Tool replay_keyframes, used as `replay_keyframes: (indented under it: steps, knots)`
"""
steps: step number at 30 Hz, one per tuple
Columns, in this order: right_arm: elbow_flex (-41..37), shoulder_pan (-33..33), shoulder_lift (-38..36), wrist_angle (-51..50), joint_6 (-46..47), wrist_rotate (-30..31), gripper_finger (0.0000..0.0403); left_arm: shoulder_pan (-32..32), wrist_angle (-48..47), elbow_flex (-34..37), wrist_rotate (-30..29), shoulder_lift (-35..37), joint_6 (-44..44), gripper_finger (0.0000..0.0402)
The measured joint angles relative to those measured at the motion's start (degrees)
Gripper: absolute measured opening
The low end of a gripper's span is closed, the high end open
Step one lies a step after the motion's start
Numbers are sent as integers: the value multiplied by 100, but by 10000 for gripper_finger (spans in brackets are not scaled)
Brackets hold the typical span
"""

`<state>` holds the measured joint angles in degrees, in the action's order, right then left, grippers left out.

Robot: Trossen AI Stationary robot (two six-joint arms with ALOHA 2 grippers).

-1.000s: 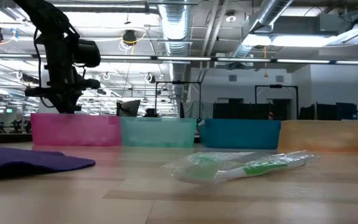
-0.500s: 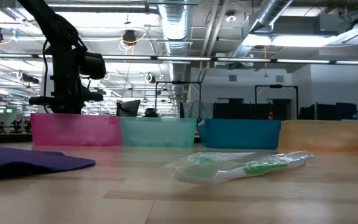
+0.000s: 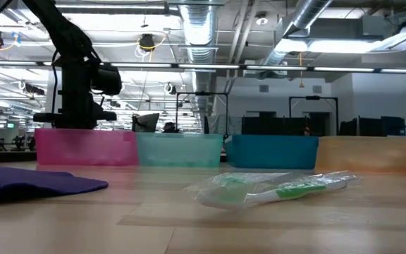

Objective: Pick & Place Toothbrushes
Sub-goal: Put the blue toothbrush into the red bin, then put the green toothbrush into the orange bin

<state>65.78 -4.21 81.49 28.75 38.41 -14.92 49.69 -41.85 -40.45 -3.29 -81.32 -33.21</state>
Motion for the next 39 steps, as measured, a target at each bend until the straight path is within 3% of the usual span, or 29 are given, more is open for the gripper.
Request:
replay_keyframes:
  steps: [14,21,39]
  knots:
    - [0,-53,0,0,0,2,196,-1,24,0,-20,399,294,155]
    - [2,-133,0,56,5,0,194,-1,46,2,-18,1095,283,199]
    - [7,37,4,503,1222,-123,194,-286,299,2,1075,3519,-186,207]
